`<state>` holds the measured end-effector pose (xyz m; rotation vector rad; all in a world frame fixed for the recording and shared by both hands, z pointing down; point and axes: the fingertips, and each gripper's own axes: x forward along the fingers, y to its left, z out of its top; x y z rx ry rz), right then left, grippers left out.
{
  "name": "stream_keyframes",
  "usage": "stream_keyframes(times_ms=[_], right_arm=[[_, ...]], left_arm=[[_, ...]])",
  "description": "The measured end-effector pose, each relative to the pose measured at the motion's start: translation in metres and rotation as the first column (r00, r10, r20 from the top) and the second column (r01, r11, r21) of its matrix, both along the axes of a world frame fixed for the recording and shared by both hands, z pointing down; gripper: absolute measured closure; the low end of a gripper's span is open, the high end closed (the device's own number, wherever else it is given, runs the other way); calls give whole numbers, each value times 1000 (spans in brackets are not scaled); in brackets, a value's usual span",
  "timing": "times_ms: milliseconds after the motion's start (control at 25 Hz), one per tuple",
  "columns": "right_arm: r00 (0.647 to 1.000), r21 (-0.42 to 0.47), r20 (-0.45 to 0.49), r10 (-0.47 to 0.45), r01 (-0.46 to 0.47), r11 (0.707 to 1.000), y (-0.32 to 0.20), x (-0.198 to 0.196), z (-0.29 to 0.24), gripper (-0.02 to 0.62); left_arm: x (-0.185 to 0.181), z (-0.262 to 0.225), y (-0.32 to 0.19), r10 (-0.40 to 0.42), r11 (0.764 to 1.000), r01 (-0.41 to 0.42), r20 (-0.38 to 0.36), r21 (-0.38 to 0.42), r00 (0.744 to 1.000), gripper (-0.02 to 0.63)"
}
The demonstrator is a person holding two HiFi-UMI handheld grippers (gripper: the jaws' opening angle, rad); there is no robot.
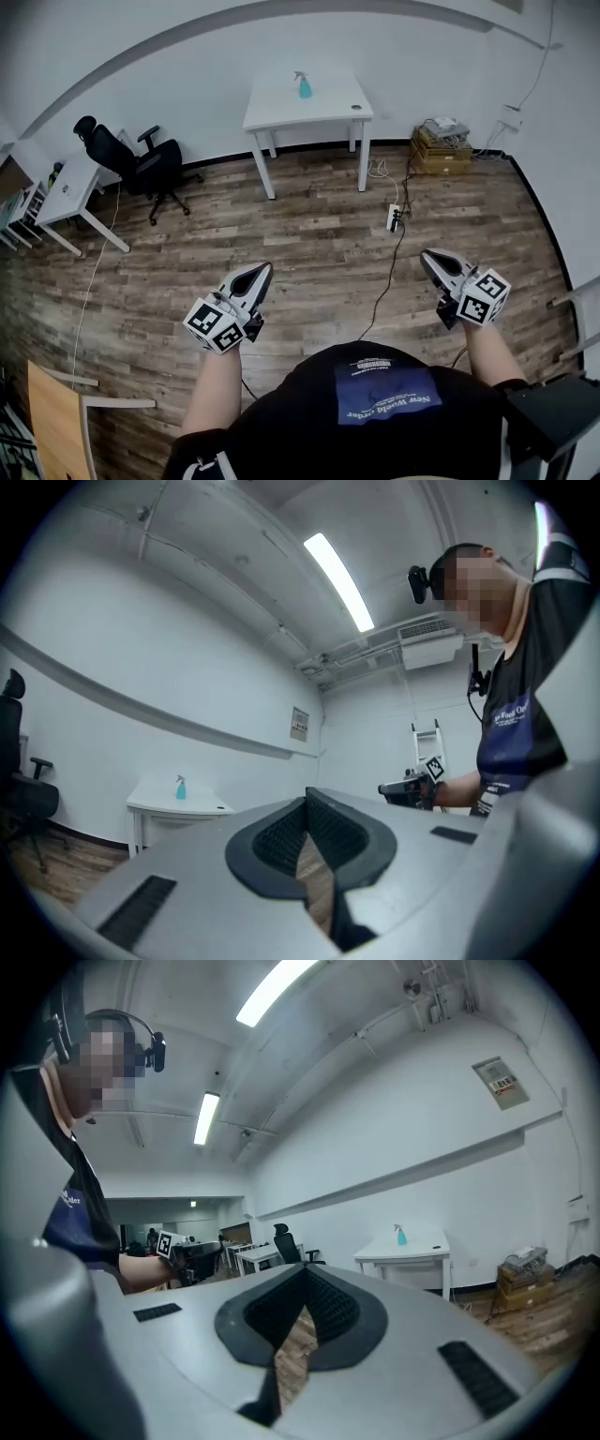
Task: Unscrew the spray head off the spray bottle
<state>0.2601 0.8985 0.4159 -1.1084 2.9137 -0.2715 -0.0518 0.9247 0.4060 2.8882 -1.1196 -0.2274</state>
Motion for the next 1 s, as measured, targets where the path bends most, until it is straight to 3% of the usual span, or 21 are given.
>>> stream_keyframes(times_ms=[320, 480, 760, 1000], right_arm=[[989, 18, -33, -142, 142, 990, -108, 48, -18, 604], [982, 5, -24, -185, 185, 983, -143, 48, -12, 604], [984, -14, -27, -177, 176, 984, -198, 22, -6, 604], [993, 25, -47, -108, 110, 994, -246, -37, -22, 604]], left_arm=[[69, -10, -68, -107, 994, 105, -66, -33, 992, 603], [92, 0, -90, -93, 995, 92, -20, -43, 995, 603], [60, 5, -141, -111, 993, 107, -59, -53, 992, 603], [6, 4, -202, -24, 1000, 24, -53, -2, 998, 603]])
